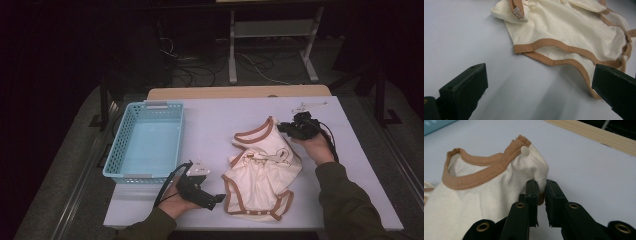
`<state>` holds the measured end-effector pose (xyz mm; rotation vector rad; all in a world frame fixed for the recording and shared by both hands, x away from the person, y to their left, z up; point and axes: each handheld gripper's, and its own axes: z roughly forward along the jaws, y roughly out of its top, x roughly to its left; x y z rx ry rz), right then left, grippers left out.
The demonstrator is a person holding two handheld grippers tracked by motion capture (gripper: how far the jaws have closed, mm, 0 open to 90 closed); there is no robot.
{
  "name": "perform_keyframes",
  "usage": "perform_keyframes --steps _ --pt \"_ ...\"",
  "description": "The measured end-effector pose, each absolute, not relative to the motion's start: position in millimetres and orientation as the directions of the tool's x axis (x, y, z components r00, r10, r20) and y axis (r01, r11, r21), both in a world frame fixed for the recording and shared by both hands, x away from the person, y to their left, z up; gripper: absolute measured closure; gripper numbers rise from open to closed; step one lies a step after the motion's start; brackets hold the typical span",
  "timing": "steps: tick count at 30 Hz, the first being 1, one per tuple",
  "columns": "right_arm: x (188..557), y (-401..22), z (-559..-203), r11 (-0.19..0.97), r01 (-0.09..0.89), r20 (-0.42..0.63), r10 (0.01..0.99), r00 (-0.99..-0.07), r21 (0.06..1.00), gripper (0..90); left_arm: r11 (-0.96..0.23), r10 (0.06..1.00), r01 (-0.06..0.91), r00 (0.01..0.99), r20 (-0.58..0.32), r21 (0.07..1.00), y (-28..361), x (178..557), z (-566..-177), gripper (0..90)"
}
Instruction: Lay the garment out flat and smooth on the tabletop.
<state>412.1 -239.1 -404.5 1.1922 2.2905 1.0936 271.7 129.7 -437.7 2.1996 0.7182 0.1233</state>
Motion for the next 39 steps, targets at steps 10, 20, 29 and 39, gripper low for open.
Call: perform_keyframes --steps 10,20,29,39 --pt "434 -241 -413 0.376 0.589 0.018 0.832 -0.554 0.715 79.7 -0.52 0.531 0.456 0.835 -0.144 0.723 129 272 -437 0.0" --pt "454 -238 -427 0.391 0.634 -0.003 0.853 -0.523 0.667 79.6 -0.499 0.539 0.465 0.827 -0.158 0.731 128 271 -438 0.0" --pt "461 -237 -435 0.38 0.663 0.015 0.861 -0.509 0.645 78.2 -0.512 0.533 0.458 0.833 -0.149 0.727 129 272 -438 0.0" --pt "460 -243 -435 0.327 0.691 0.051 0.883 -0.466 0.645 53.3 -0.496 0.539 0.465 0.827 -0.159 0.734 129 271 -437 0.0"
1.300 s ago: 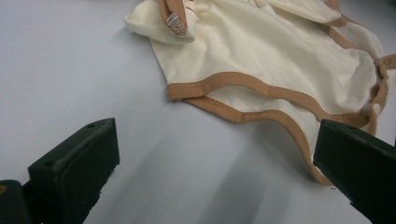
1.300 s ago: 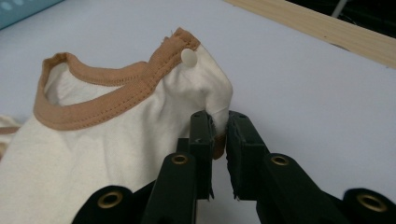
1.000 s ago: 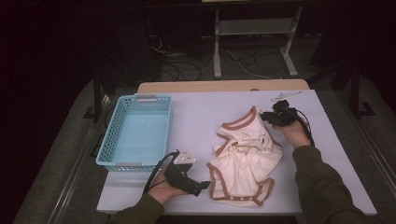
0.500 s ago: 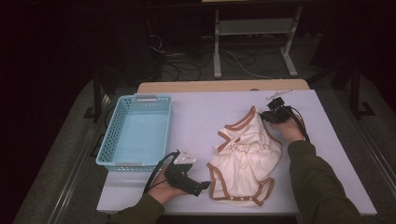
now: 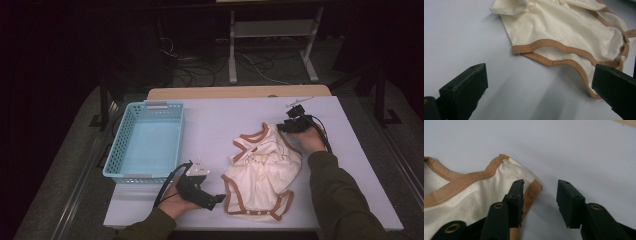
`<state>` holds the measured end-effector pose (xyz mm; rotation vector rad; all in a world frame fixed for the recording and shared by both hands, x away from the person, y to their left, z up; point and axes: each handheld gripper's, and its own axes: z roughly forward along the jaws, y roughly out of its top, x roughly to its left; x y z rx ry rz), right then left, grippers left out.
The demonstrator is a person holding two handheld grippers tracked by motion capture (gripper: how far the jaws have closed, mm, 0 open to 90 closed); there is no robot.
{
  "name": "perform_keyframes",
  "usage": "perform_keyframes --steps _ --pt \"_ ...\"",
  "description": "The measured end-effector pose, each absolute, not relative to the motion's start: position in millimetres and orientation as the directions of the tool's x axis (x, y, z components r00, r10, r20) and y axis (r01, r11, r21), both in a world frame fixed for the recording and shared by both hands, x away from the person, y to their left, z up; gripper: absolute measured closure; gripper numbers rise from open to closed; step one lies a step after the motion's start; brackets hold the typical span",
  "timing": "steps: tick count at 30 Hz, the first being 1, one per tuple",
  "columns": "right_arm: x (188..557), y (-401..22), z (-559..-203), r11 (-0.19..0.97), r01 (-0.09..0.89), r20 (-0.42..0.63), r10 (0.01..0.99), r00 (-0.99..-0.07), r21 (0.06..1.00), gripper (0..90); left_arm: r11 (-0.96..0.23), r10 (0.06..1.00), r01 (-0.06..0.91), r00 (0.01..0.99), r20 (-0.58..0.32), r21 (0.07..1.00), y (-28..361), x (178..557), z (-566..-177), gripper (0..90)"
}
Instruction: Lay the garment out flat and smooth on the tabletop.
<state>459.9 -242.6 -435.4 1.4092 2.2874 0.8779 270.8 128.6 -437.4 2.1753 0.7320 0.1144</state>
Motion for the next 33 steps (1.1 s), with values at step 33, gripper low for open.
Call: perform_keyframes --steps 33 --pt "368 -285 -428 0.353 0.711 0.126 0.841 -0.526 0.608 70.3 -0.469 0.533 0.455 0.829 -0.167 0.757 130 279 -435 0.0"
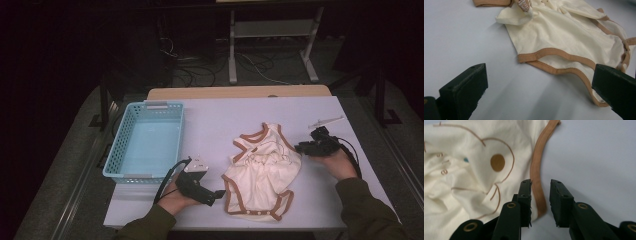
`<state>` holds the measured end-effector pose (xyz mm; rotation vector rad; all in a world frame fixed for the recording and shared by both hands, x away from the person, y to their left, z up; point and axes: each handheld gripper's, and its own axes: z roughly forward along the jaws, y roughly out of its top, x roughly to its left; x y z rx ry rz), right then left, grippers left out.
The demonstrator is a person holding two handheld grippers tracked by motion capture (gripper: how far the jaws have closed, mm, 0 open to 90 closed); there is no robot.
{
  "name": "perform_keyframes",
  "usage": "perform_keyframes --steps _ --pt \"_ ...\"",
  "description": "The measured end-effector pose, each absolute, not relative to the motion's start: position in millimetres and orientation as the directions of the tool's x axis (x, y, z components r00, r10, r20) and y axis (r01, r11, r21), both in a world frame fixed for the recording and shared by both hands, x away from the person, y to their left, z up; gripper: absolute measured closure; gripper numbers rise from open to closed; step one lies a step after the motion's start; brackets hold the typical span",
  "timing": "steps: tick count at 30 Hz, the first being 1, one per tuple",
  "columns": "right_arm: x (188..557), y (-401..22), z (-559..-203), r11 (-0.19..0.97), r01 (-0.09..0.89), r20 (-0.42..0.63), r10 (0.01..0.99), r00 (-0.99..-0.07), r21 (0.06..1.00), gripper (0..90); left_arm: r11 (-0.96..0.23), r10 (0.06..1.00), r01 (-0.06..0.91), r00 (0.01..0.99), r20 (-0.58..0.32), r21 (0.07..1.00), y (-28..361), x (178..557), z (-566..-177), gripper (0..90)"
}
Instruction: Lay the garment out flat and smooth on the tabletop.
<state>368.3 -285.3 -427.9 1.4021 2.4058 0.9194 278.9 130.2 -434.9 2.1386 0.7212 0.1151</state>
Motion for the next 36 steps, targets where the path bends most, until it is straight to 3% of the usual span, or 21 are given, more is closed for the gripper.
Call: perform_keyframes --steps 14,21,25,36 --pt "363 -296 -439 0.317 0.734 0.186 0.837 -0.514 0.6 73.6 -0.478 0.536 0.456 0.828 -0.161 0.751 130 276 -436 0.0" --pt "363 -296 -443 0.317 0.748 0.201 0.836 -0.511 0.583 81.3 -0.474 0.539 0.458 0.827 -0.164 0.752 131 276 -436 0.0" --pt "363 -296 -442 0.323 0.749 0.199 0.835 -0.513 0.578 86.9 -0.476 0.538 0.457 0.827 -0.162 0.752 130 275 -436 0.0" --pt "368 -300 -433 0.337 0.723 0.142 0.847 -0.513 0.604 87.6 -0.475 0.539 0.456 0.827 -0.161 0.752 131 275 -436 0.0"
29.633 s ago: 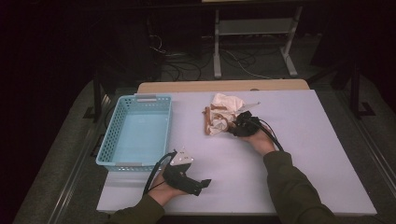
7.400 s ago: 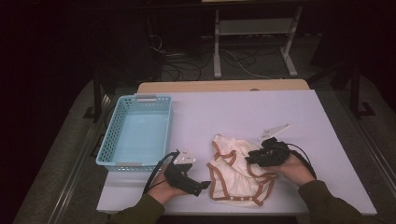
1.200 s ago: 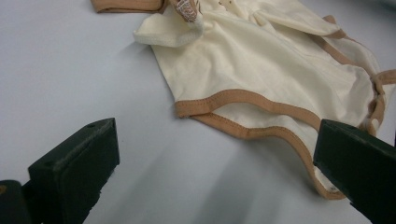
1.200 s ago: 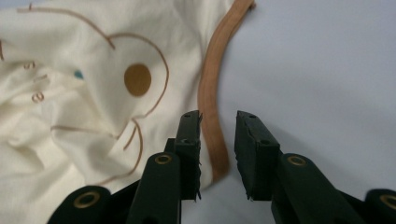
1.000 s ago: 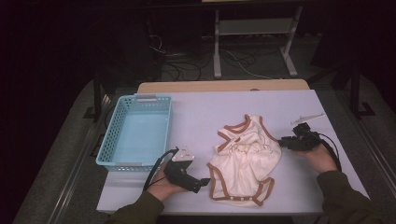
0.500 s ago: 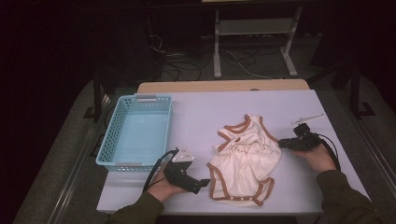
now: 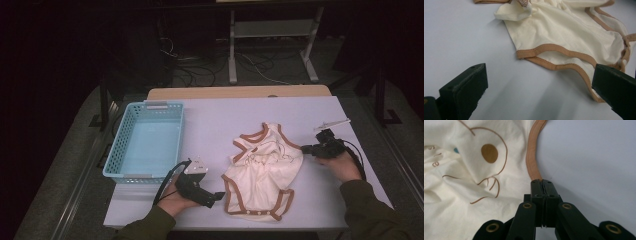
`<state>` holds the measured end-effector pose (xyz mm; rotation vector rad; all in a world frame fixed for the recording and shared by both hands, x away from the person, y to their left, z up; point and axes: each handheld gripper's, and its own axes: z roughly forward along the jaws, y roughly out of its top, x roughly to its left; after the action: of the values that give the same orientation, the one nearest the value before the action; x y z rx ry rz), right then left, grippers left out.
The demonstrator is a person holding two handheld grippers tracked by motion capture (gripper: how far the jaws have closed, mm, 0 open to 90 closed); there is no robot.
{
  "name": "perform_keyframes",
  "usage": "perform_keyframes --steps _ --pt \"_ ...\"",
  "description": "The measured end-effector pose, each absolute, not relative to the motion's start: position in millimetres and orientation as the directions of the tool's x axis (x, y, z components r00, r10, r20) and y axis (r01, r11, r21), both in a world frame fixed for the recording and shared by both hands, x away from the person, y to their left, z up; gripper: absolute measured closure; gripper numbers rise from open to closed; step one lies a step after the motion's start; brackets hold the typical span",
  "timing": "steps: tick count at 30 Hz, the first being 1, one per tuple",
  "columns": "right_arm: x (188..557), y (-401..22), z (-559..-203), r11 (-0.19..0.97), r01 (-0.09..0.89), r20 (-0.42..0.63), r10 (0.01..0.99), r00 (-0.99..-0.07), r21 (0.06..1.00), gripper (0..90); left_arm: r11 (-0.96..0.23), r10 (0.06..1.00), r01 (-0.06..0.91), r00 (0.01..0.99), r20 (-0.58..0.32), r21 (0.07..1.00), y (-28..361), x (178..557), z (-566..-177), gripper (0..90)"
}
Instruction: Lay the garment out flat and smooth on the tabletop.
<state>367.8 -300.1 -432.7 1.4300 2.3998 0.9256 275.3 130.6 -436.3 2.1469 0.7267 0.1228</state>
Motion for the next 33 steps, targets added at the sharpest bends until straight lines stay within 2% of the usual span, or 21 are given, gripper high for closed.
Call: perform_keyframes --steps 19,33 --pt "405 -308 -435 0.288 0.708 0.105 0.884 -0.455 0.644 87.4 -0.473 0.54 0.459 0.825 -0.164 0.752 130 276 -437 0.0" --pt "415 -307 -446 0.266 0.716 0.098 0.901 -0.423 0.645 85.6 -0.481 0.535 0.454 0.83 -0.159 0.75 131 275 -437 0.0"
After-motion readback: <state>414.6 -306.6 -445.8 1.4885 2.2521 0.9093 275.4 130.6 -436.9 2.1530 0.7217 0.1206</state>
